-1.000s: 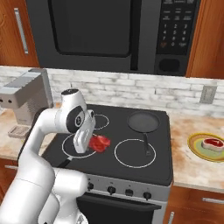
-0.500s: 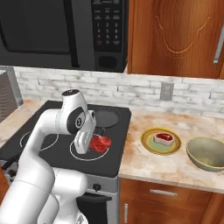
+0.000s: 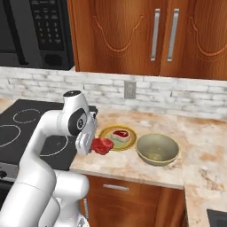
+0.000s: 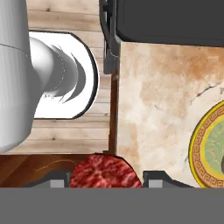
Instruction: Place one of the steaks on the plate and the other in the bowl. Then place the bowl in the fridge.
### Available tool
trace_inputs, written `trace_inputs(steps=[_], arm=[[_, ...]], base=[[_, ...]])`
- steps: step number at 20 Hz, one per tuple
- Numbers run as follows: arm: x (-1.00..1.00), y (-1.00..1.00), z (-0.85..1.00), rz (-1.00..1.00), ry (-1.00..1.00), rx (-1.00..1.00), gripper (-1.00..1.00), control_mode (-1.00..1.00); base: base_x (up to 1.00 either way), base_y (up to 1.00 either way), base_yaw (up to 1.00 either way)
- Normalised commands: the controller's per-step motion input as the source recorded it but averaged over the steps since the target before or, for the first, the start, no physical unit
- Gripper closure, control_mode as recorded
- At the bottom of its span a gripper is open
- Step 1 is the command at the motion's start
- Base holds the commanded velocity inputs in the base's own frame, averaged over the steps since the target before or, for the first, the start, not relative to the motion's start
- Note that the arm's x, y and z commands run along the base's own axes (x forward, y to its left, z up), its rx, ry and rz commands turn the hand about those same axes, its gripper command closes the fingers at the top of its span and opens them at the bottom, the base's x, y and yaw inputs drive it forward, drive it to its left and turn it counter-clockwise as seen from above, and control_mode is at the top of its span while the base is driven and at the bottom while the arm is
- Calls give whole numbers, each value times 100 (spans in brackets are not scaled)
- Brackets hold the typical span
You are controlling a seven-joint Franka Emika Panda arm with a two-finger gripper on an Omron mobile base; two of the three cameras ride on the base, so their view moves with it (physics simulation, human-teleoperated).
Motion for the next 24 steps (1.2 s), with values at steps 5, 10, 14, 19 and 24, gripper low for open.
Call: trace_inputs(steps=[5, 10, 14, 19, 24], arm=[[0, 0, 0, 0, 0, 0, 100, 100], [2, -10, 0, 0, 0, 0, 100, -100], [64, -8, -3, 0, 2, 0, 100, -100], [95, -61, -6, -2, 13, 0, 100, -100], [100, -84, 0, 0, 17, 0, 100, -100]], base=[[25, -61, 0], [4, -7, 0], [0, 0, 0], [0, 0, 0], [0, 0, 0]])
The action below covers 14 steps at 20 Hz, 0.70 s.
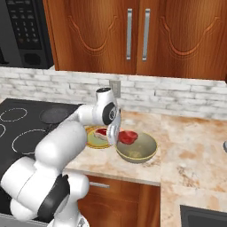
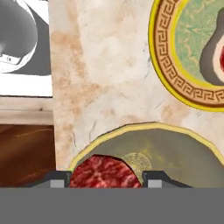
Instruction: Place one of the steaks on the plate and the other in the bowl. Then place the bowl in the fridge.
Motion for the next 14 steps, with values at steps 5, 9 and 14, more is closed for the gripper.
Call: trace_inputs(steps=[5, 9, 14], arm=[[92, -66, -6, 0, 8, 6, 100, -100], [41, -38, -34, 0, -2, 14, 100, -100], [8, -21, -67, 0, -10, 11, 100, -100]], base=[[0, 0, 0], [0, 0, 0], [0, 0, 0]])
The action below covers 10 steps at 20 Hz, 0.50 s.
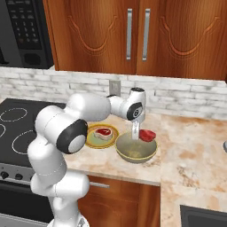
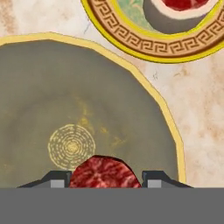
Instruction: Place one of the steaks on the plate and the other in the bowl. Then place the bowl in the fridge.
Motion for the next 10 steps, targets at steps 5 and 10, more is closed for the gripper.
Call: trace_inputs(steps=[5, 10], arm=[[0, 7, -53, 0, 2, 0, 100, -100], [-1, 6, -32, -1, 7, -2, 100, -100]], base=[[0, 0, 0], [0, 0, 0]])
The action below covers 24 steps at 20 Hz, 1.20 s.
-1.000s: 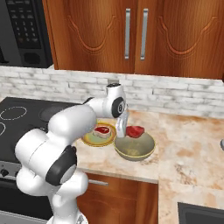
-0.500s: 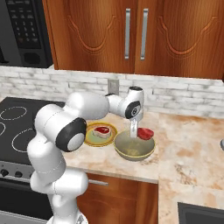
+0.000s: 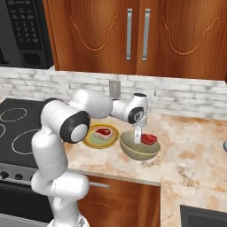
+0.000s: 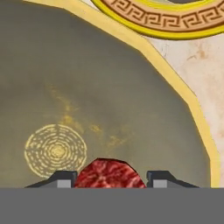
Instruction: Place one of the steaks on the plate and the other in the bowl. Then place the bowl in the fridge.
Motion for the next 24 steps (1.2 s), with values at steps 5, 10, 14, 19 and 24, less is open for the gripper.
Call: trace_inputs(steps=[5, 10, 14, 19, 24], arm=[[-34, 9, -12, -2, 0, 0, 100, -100], [-44, 13, 0, -3, 1, 0, 100, -100], [-11, 29, 0, -3, 0, 0, 100, -100], [0, 32, 0, -3, 0, 0, -100, -100], [-12, 1, 24, 0, 0, -2, -100, -100]], base=[[0, 0, 0], [0, 0, 0], [0, 0, 0], [0, 0, 0], [0, 0, 0]])
